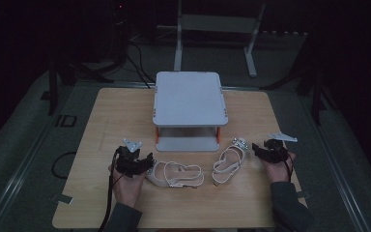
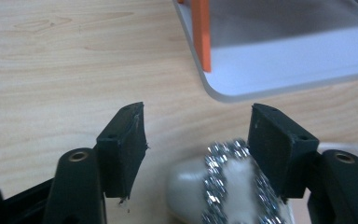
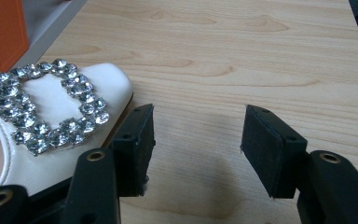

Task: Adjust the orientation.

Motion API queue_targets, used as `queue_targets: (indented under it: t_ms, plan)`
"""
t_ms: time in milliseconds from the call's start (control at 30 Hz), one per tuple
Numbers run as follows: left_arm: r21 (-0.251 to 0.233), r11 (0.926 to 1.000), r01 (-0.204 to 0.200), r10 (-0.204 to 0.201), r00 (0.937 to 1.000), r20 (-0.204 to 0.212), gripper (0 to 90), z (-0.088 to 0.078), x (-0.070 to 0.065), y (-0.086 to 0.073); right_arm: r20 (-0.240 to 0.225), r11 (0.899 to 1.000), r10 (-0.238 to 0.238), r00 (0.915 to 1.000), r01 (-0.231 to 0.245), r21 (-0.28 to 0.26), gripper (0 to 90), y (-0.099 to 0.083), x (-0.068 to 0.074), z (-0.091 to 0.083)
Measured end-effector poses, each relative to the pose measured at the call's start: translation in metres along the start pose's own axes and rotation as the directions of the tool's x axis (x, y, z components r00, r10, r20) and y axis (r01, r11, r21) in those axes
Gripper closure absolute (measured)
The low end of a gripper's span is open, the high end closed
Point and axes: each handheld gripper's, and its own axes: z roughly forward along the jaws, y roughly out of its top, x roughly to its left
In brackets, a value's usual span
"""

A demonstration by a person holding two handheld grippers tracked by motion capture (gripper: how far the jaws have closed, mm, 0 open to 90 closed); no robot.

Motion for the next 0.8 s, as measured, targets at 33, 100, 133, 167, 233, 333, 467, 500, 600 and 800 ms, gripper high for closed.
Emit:
queue_targets:
  t_ms: [33, 100, 133, 167, 233, 333, 467, 500, 600, 800]
  plan:
    - [0.002, 1.0000, -0.001, 0.001, 1.0000, -0.001, 34.3, -0.001, -0.002, -0.002, 0.000, 1.000, -0.001, 1.0000, 0.001, 0.000, 43.5, 0.000, 0.000, 0.000]
    - [0.019, 0.9998, 0.005, -0.005, 0.9999, 0.009, 30.1, -0.002, -0.004, -0.006, -0.001, 1.000, -0.001, 1.0000, 0.001, 0.002, 43.4, 0.000, 0.000, 0.000]
    - [0.028, 0.9995, 0.012, -0.013, 0.9997, 0.018, 29.1, -0.002, -0.005, -0.007, -0.003, 1.000, -0.001, 1.0000, 0.001, 0.003, 43.4, 0.000, 0.000, 0.001]
    - [0.035, 0.9993, 0.016, -0.017, 0.9994, 0.030, 28.5, -0.001, -0.007, -0.009, -0.003, 1.000, -0.003, 1.0000, 0.003, 0.004, 43.4, 0.000, 0.000, 0.001]
    - [0.058, 0.9982, 0.014, -0.016, 0.9993, 0.035, 24.0, 0.000, -0.010, -0.012, -0.003, 1.000, -0.003, 1.0000, 0.003, 0.003, 43.4, 0.000, 0.000, 0.000]
    - [0.094, 0.9955, -0.012, 0.009, 0.9994, 0.032, 17.6, 0.003, -0.017, -0.016, -0.001, 1.000, -0.002, 1.0000, 0.002, 0.001, 43.4, 0.000, 0.000, 0.000]
    - [0.123, 0.9916, -0.041, 0.042, 0.9991, -0.008, 17.4, 0.008, -0.023, -0.021, -0.002, 1.000, -0.012, 0.9999, 0.012, 0.010, 43.4, -0.001, 0.002, 0.002]
    - [0.130, 0.9903, -0.048, 0.052, 0.9981, -0.033, 17.9, 0.009, -0.023, -0.022, 0.000, 1.000, -0.014, 0.9999, 0.014, 0.011, 43.4, -0.001, 0.003, 0.002]
    - [0.130, 0.9912, -0.025, 0.029, 0.9990, -0.032, 22.7, 0.011, -0.018, -0.025, -0.001, 1.000, -0.013, 0.9999, 0.013, 0.012, 43.8, -0.001, 0.002, 0.002]
    - [0.123, 0.9922, -0.019, 0.023, 0.9991, -0.035, 26.5, 0.013, -0.013, -0.022, 0.004, 1.000, -0.018, 0.9998, 0.018, 0.016, 44.0, -0.002, 0.002, 0.002]
